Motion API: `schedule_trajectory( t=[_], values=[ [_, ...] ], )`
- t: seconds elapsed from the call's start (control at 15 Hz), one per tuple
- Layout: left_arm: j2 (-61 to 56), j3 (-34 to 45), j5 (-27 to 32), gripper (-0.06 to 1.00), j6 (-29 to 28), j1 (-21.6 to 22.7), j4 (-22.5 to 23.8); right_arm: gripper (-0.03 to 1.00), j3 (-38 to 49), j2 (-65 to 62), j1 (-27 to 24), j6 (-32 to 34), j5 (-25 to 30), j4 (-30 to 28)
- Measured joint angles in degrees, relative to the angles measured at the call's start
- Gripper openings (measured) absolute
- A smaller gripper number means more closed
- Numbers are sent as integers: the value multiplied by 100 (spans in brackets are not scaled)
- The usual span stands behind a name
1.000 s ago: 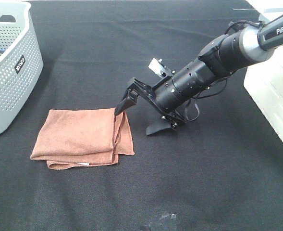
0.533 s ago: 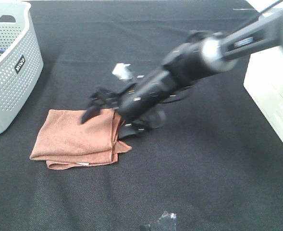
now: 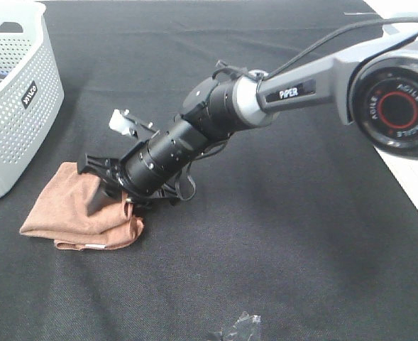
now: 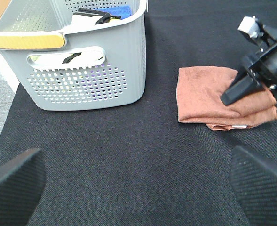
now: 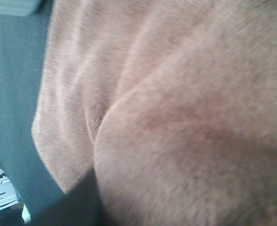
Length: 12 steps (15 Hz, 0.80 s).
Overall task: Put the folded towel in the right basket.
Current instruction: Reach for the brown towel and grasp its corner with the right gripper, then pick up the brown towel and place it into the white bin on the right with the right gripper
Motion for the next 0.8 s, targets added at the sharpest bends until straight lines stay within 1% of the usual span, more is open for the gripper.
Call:
schedule_trajectory(
  t=[0.07, 0.13, 0.33, 0.4, 0.47, 0.6, 0.67, 0.8],
  values=[
    [0, 0, 0, 99, 0, 0, 0, 18, 0, 0, 0, -6, 40, -40],
    [0, 0, 0, 99, 0, 0, 0, 16, -17, 0, 0, -11, 109, -57],
    [0, 0, 0, 99, 0, 0, 0, 16, -17, -11, 0, -11, 178, -206],
    [0, 0, 0, 99, 0, 0, 0, 16, -17, -57, -6, -11, 275, -367],
    [0, 0, 0, 99, 0, 0, 0, 16, -17, -178, -52, 52, 504, -579],
    [0, 0, 0, 99, 0, 0, 0, 16, -17, -573, -246, 435, 1112, -905],
    [0, 0, 0, 99, 0, 0, 0, 16, -17, -1020, -504, 653, 1473, -1329],
    [0, 0, 0, 99, 0, 0, 0, 16, -69, -1690, -922, 951, 1908, -2097]
  ],
)
